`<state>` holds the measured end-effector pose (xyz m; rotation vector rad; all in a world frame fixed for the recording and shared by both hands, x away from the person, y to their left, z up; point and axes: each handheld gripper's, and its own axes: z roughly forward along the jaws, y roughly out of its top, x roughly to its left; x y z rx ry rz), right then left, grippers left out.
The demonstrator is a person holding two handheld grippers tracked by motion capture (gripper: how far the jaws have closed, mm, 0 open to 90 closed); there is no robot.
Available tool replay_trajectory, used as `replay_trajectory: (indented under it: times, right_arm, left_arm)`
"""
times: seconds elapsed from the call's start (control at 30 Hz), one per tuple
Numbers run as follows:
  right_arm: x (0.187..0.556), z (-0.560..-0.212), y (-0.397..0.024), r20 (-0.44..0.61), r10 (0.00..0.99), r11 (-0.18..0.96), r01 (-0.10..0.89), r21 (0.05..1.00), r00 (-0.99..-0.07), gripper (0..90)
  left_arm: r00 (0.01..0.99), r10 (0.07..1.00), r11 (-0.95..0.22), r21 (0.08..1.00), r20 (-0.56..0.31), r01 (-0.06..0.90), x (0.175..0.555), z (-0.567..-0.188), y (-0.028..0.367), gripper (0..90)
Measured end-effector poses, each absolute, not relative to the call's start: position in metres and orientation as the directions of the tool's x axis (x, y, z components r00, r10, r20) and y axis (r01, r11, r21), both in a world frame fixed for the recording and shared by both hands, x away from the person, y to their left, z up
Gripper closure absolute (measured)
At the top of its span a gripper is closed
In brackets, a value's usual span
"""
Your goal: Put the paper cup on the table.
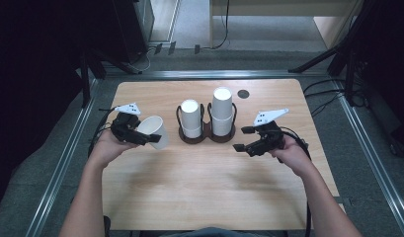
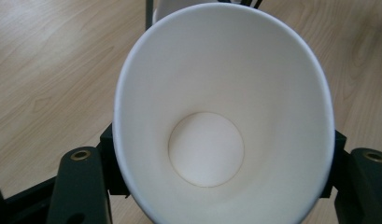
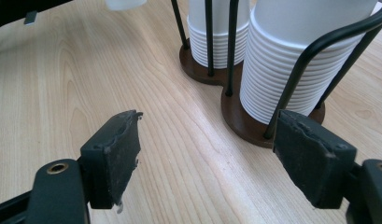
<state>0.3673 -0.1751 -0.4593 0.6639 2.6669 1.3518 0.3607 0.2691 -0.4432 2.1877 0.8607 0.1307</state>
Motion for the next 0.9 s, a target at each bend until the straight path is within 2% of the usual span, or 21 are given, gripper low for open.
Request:
replay_trajectory:
  times: [0.47,0.67,0.9]
  right_arm:
    - [0.367,-0.462,-0.178,0.121,0.425,0.518,0.351,0.78,-0.897,23.1]
    - [0.367,-0.465,-0.18,0.122,0.431,0.515,0.354,0.781,-0.894,23.1]
    - [0.367,-0.466,-0.179,0.122,0.432,0.521,0.358,0.775,-0.894,23.1]
  left_arm:
    - [0.668,0.722,-0.398,0.684,-0.177,0.611,0.376,-0.447,0.287,30.3]
    - [0.612,0.776,-0.377,0.664,-0.154,0.645,0.386,-0.453,0.292,29.8]
    - [0.592,0.792,-0.379,0.641,-0.147,0.667,0.394,-0.463,0.295,28.9]
